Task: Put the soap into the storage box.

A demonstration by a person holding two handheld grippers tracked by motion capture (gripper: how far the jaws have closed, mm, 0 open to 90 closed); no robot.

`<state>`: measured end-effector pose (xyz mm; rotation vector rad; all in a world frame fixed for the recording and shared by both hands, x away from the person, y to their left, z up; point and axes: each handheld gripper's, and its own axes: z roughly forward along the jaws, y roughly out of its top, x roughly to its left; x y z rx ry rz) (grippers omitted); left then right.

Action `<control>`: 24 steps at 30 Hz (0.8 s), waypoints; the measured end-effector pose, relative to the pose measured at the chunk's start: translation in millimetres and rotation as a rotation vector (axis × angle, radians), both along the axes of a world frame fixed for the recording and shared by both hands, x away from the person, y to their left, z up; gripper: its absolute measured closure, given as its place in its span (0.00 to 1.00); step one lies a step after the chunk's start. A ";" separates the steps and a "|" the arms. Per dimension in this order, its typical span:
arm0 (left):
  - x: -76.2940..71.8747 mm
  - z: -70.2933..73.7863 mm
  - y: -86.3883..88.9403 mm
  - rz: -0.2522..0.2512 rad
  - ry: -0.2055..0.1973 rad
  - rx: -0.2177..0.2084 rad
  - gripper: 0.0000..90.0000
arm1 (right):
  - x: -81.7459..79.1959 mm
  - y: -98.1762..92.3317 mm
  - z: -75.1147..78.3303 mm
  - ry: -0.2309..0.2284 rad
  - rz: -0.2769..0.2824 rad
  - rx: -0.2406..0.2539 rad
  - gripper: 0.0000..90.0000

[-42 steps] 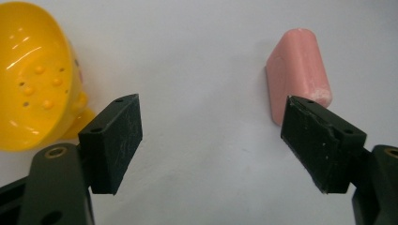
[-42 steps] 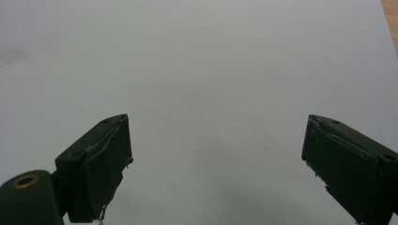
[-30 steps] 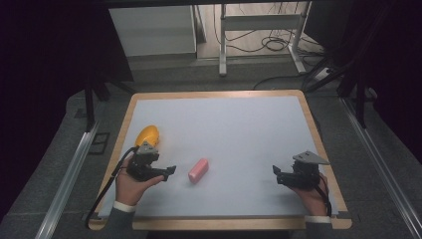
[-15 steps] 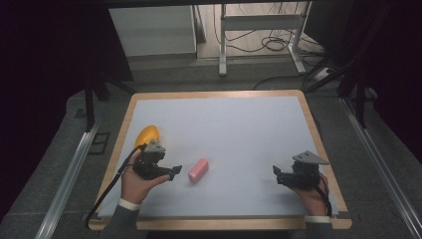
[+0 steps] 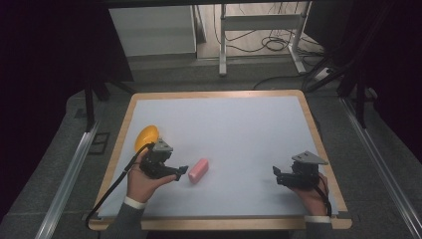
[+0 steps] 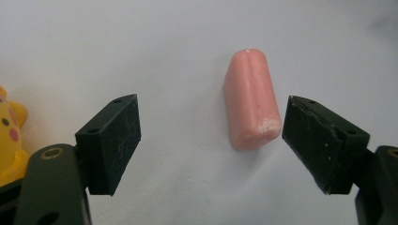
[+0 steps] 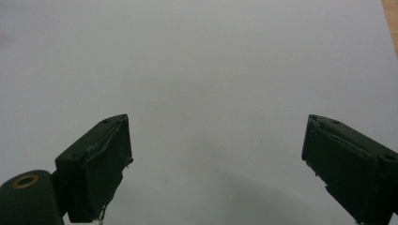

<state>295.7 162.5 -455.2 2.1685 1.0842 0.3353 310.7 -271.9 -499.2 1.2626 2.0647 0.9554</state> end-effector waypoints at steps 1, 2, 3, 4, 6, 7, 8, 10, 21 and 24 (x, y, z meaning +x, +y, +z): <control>0.4 0.4 -1.4 -0.003 -0.001 -0.005 0.22 | 0.0 -0.2 0.1 0.001 -0.001 0.004 0.09; 1.0 0.5 -2.1 -0.006 0.004 -0.008 0.22 | 0.0 -0.2 0.1 0.001 -0.001 0.004 0.09; 1.3 0.3 -3.7 -0.005 0.002 0.002 0.22 | -0.1 -0.3 0.2 0.001 -0.001 0.004 0.09; 1.8 0.1 -5.3 -0.008 0.004 0.008 0.22 | -0.1 -0.4 0.2 0.000 -0.001 0.004 0.09; 2.7 -0.3 -9.0 -0.016 0.007 0.010 0.22 | -0.1 -0.5 0.2 0.000 -0.001 0.004 0.09; 3.0 -0.5 -11.2 -0.019 0.011 0.012 0.22 | 0.0 -0.5 0.0 0.000 -0.001 0.003 0.09; 3.9 -0.6 -13.1 -0.024 0.010 0.021 0.22 | 0.0 -0.5 -0.1 0.000 0.001 0.004 0.09; 4.6 -0.9 -17.7 -0.029 0.012 0.035 0.22 | 0.1 -0.5 -0.4 -0.002 0.004 0.003 0.09; 12.3 -8.2 -34.8 -0.050 0.048 0.075 0.23 | 0.9 -0.5 -2.2 0.001 0.000 -0.007 0.09; 13.8 -9.3 -38.4 -0.055 0.052 0.075 0.23 | 1.2 -0.1 -2.9 0.003 -0.002 -0.010 0.09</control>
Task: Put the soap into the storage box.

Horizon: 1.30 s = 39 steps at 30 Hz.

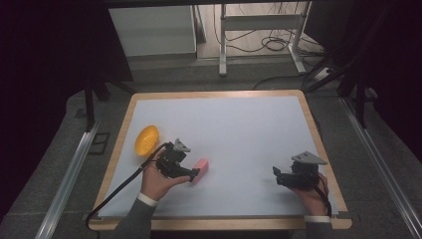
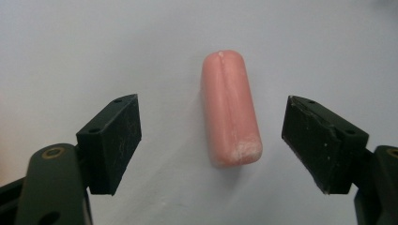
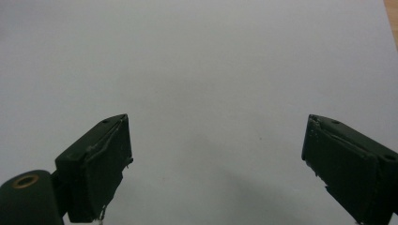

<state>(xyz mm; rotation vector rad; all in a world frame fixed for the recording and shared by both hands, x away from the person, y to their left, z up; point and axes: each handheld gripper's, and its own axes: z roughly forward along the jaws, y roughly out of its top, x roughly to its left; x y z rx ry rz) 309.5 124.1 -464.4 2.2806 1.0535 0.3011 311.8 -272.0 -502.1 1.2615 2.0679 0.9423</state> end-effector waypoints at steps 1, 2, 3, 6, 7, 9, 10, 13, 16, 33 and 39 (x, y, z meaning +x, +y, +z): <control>0.9 -0.5 -1.5 0.000 0.002 -0.001 0.23 | 0.1 0.0 -0.1 0.002 0.001 0.000 0.09; 2.1 -1.1 -2.7 -0.002 0.004 0.002 0.23 | 0.1 0.0 -0.3 0.002 0.002 -0.001 0.09; 2.9 -1.9 -4.3 0.001 0.010 -0.002 0.23 | 0.1 0.1 -0.3 0.002 0.003 -0.001 0.09; 6.2 -5.2 -7.1 0.009 0.021 -0.005 0.24 | 0.0 0.1 -0.1 0.002 0.003 -0.001 0.09; 7.3 -6.7 -8.0 0.013 0.024 -0.001 0.25 | 0.1 0.1 -0.2 0.001 0.002 -0.001 0.09; 8.9 -9.8 -10.0 0.017 0.033 0.003 0.26 | 0.4 -0.1 -0.8 0.003 0.003 -0.003 0.09; 9.9 -11.5 -11.4 0.020 0.039 0.003 0.26 | 0.5 -0.1 -1.1 0.004 0.003 -0.003 0.09; 12.5 -15.4 -14.2 0.022 0.053 0.000 0.28 | 1.0 -0.1 -1.9 0.007 0.002 -0.005 0.09; 16.6 -19.9 -18.4 0.022 0.068 0.010 0.29 | 0.9 0.1 -2.1 0.007 -0.002 -0.011 0.09; 24.3 -37.1 -33.0 0.009 0.119 0.042 0.42 | 0.4 0.2 -0.9 0.002 -0.010 -0.021 0.09; 25.5 -42.6 -33.4 0.002 0.149 0.036 0.57 | 0.6 1.1 -1.3 0.003 -0.009 -0.027 0.09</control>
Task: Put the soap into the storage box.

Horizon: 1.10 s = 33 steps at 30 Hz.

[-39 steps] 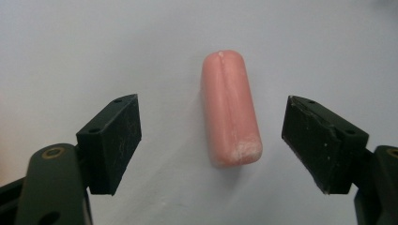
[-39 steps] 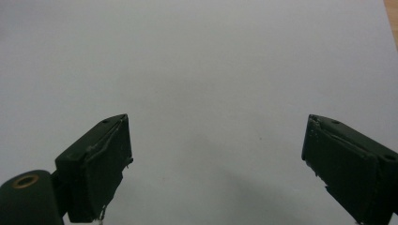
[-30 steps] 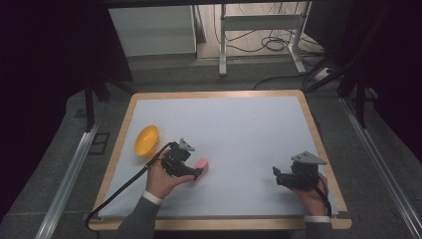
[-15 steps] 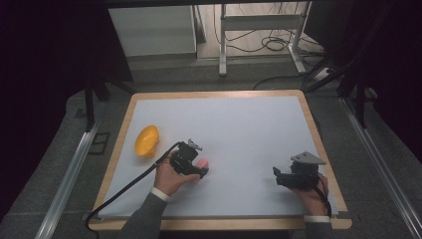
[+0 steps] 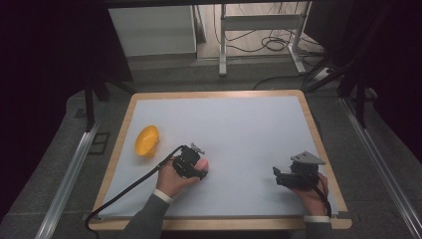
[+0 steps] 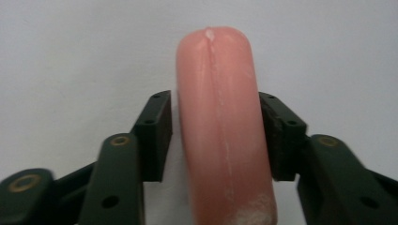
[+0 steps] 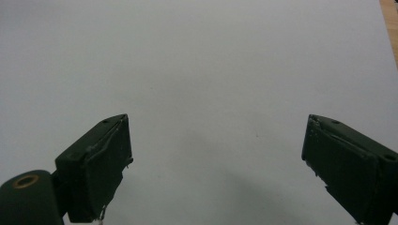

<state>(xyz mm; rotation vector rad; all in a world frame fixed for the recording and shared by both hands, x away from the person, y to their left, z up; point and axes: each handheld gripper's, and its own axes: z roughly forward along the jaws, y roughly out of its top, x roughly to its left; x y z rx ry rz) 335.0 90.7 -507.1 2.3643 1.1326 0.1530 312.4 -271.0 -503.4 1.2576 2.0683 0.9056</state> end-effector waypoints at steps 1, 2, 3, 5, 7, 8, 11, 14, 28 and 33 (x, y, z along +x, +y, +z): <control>-0.2 -0.3 0.0 0.002 -0.002 0.001 0.60 | 0.1 0.0 -0.2 0.002 0.000 0.002 0.09; -0.4 -0.3 0.5 0.005 -0.004 -0.003 0.61 | 0.2 0.1 -0.4 0.003 -0.001 0.002 0.09; -0.5 0.0 0.9 0.007 -0.005 -0.005 0.64 | 0.1 0.2 -0.4 0.003 -0.001 0.001 0.09; -0.7 0.1 1.7 0.012 -0.008 -0.007 0.66 | 0.0 0.3 -0.1 0.001 -0.001 0.000 0.09; -1.6 -0.6 1.7 0.013 -0.020 -0.009 0.66 | 0.0 0.5 0.1 0.000 -0.001 0.001 0.09; -1.9 -0.6 1.7 0.012 -0.021 -0.009 0.66 | -0.1 0.4 0.1 0.000 -0.001 0.000 0.09; -2.6 -0.2 2.1 0.002 -0.023 -0.008 0.66 | 0.0 0.2 0.1 -0.002 -0.002 0.001 0.09; -3.3 0.1 3.0 -0.001 -0.023 -0.011 0.66 | -0.2 0.0 0.4 -0.003 -0.002 0.002 0.09; -4.8 11.4 13.4 0.000 -0.045 -0.040 0.67 | 0.0 -0.1 0.0 -0.006 -0.006 -0.001 0.09; -5.0 16.7 18.0 0.006 -0.064 -0.056 0.67 | 0.1 -1.2 -0.2 -0.006 -0.009 -0.002 0.09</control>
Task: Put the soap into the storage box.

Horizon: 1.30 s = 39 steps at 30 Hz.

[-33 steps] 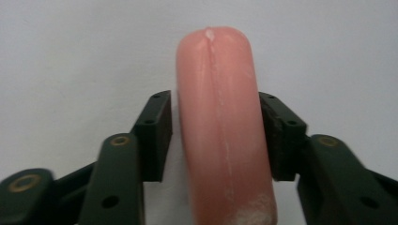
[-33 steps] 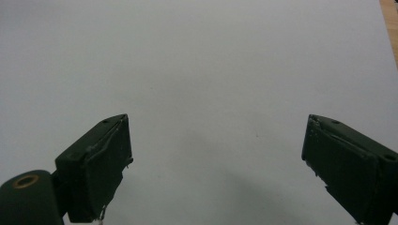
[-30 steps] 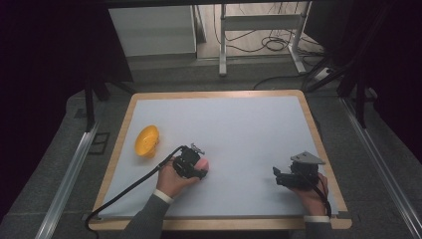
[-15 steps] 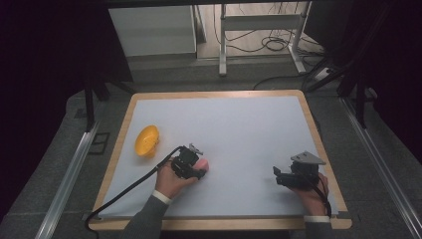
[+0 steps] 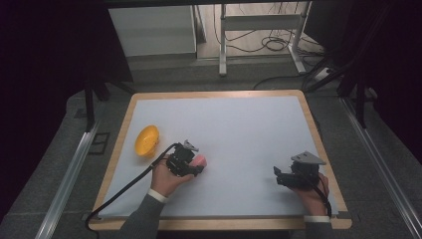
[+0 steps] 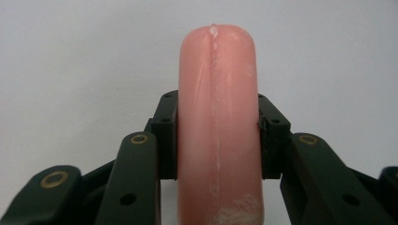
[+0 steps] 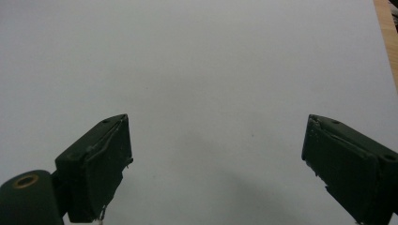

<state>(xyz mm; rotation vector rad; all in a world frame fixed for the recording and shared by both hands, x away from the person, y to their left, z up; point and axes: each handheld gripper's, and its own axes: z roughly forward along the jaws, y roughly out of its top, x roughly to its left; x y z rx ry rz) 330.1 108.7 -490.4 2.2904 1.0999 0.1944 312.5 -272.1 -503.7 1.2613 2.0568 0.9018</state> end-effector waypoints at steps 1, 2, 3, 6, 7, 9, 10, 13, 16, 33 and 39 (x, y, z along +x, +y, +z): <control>0.0 1.1 1.1 0.001 -0.003 -0.002 0.67 | 0.1 -0.1 0.0 0.000 -0.002 -0.002 0.09; -0.2 2.1 2.2 0.003 -0.007 -0.005 0.67 | 0.1 -0.2 -0.1 0.001 -0.002 0.000 0.09; -0.3 3.3 3.3 0.004 -0.009 -0.007 0.67 | 0.1 -0.2 -0.2 0.002 -0.002 0.000 0.09; -1.0 6.1 7.1 0.013 -0.021 -0.021 0.67 | 0.2 0.0 -0.5 0.002 -0.001 -0.003 0.09; -1.0 6.8 8.4 0.014 -0.021 -0.024 0.67 | 0.4 0.0 -0.7 0.002 0.001 -0.003 0.09; -1.4 7.9 10.8 0.019 -0.028 -0.025 0.67 | 0.4 0.3 -0.9 0.002 0.002 -0.005 0.09; -1.9 8.5 11.9 0.024 -0.035 -0.029 0.67 | 0.4 0.5 -1.0 0.003 0.003 -0.005 0.09; -2.0 10.0 14.7 0.026 -0.038 -0.030 0.67 | 0.5 0.7 -1.3 0.004 0.003 -0.007 0.09; -1.7 10.5 17.0 0.030 -0.040 -0.031 0.67 | 0.6 0.9 -1.6 0.005 0.002 -0.008 0.09; -0.8 17.2 34.8 0.064 -0.057 -0.040 0.67 | 0.7 1.0 -2.0 0.006 0.001 -0.011 0.09; -1.3 21.2 38.9 0.078 -0.079 -0.041 0.67 | 0.6 0.7 -1.5 0.005 0.000 -0.010 0.09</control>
